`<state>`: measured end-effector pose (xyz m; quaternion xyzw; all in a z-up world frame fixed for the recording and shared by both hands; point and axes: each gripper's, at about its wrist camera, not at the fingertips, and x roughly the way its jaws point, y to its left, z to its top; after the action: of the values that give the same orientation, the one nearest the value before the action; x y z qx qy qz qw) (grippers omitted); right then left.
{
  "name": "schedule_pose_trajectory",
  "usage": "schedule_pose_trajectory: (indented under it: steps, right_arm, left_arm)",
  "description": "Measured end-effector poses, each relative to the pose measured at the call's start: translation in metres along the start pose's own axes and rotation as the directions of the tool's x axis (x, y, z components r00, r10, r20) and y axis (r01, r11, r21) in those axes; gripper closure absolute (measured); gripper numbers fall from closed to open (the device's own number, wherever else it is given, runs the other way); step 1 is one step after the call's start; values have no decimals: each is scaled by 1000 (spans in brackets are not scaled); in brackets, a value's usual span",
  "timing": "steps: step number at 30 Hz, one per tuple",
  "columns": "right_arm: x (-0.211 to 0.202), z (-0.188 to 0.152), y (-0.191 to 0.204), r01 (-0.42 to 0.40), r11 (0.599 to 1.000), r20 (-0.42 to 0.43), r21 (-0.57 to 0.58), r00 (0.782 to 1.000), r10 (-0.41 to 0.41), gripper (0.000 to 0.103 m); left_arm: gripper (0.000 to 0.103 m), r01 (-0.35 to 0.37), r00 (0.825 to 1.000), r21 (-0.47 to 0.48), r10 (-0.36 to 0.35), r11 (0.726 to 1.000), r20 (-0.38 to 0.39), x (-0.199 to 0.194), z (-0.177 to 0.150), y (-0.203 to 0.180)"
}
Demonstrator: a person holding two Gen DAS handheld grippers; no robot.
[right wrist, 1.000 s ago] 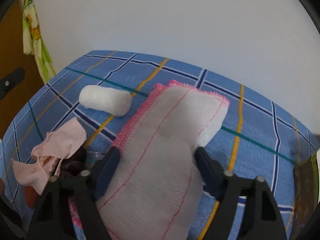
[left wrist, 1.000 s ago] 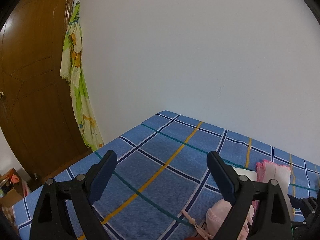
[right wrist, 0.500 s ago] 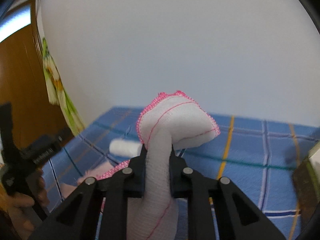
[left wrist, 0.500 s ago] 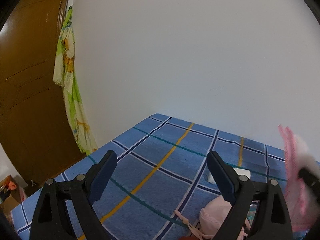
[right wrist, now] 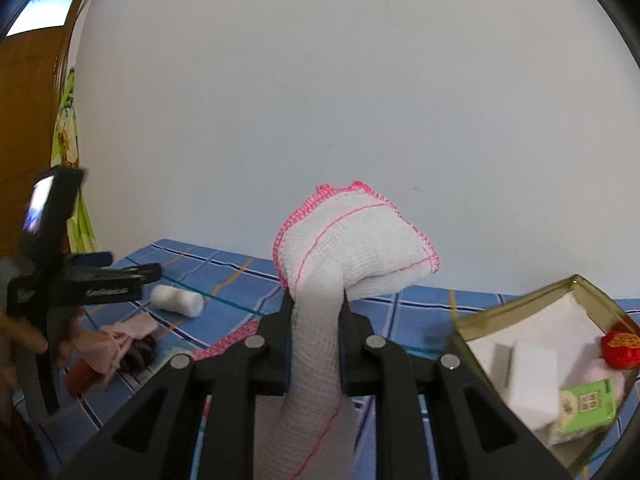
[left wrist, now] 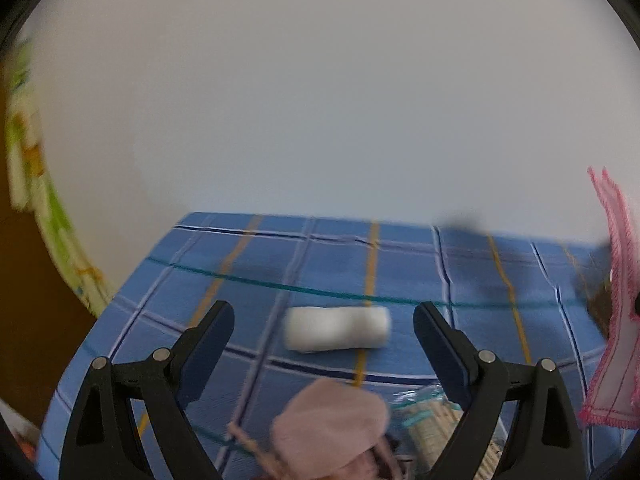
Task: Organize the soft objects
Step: 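Grasp the white cotton roll with the left tool while the right tool holds the cloth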
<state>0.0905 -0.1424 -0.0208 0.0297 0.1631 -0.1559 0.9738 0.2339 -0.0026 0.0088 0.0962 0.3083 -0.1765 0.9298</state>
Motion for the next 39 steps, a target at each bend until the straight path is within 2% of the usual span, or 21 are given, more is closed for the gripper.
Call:
schedule_pose_trajectory:
  steps: [3,7,14,17,18,19,20,23,27,29,32,36,39]
  right_arm:
    - [0,-2,-9,5,1000,-13,10,1000,-5,87]
    - [6,-3,-9,-5,1000,-28,11,1000,5,87]
    - [6,-2,-3,-24,1000,-38,6,999,24,87]
    - [9,-4,-4,-31,999,-52,7,998,32,87]
    - [9,-4,-3,-31,999,-55,6,998,32,87]
    - [8,-6,-3,-32,999,-56,6,998,32,87]
    - [9,-6,-3,-32,999,-56,5,998,33,87]
    - [8,-9,-3,-21,1000,-48,-1,999,21,87]
    - [4,-8,-1,12,1000,-14,-15,1000,-12,87]
    - [1,-9,-3,40,999,12,-21,999,-40,86]
    - [-4,-8,-4,87,996,48,-20,995,-86,86]
    - [-11,-6,-9,119,993,82,5,989,-119,86]
    - [-18,-5,-12,156,988,112,18,981,-157,86]
  left_arm:
    - [10,-48,993,42,52,998,-102,24,7,-14]
    - [10,-40,973,-9,37,999,-228,55,8,-13]
    - [10,-94,942,-52,72,994,-328,91,-1,-5]
    - [11,-84,945,-89,51,993,-323,94,-1,0]
    - [13,-78,948,-94,45,992,-317,94,-1,1]
    - [23,-62,951,-98,29,993,-309,93,-2,1]
    - [23,-43,955,-97,12,994,-298,93,-2,-1]
    - [24,-58,962,-77,35,995,-269,90,-3,-5]
    - [24,-128,986,-34,123,991,-116,58,-1,-17]
    - [24,-162,987,-41,162,986,-18,38,2,-19]
    - [24,-134,987,-116,143,984,73,7,1,-19]
    - [24,-111,981,-183,137,977,138,-16,-2,-30]
    - [24,-66,978,-212,105,975,180,-31,-7,-40]
